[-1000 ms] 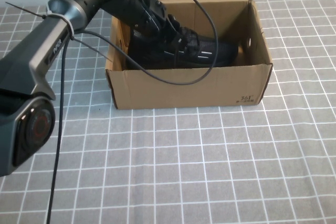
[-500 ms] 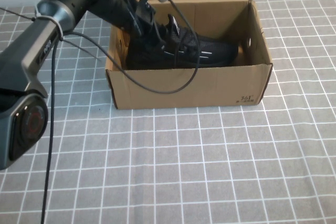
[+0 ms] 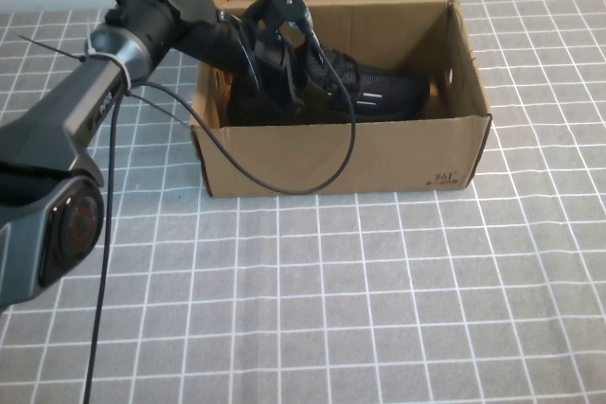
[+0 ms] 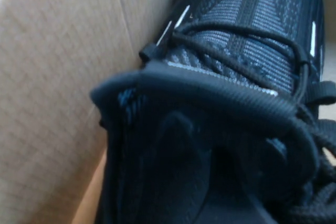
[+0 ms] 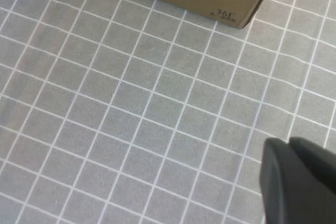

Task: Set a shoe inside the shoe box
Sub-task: Place the shoe in the shoe box

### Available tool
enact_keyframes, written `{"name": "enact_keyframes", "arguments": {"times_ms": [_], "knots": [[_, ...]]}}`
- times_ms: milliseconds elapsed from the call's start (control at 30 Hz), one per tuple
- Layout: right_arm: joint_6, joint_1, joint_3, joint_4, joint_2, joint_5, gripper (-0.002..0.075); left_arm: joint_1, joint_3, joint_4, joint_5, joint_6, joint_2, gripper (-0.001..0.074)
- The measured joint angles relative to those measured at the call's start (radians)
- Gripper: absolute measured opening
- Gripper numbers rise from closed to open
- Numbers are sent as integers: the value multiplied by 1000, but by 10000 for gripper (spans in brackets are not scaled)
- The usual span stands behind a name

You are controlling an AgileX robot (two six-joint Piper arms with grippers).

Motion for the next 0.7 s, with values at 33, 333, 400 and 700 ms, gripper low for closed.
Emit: {"name": "enact_keyframes", "arguments": {"times_ms": [33,333,400,700], "knots": [[0,0,0,0,0,0,-17,0,0,-6,-3,10,4,378],[0,0,0,-1,0,0,-16,1,0,-45,-23,72,25,89],[0,0,0,-1,0,0,-17,1,0,-47,-23,78,25,41],[0,0,0,2,0,0,-16,1,0,-112,-45,206,29,14]]}}
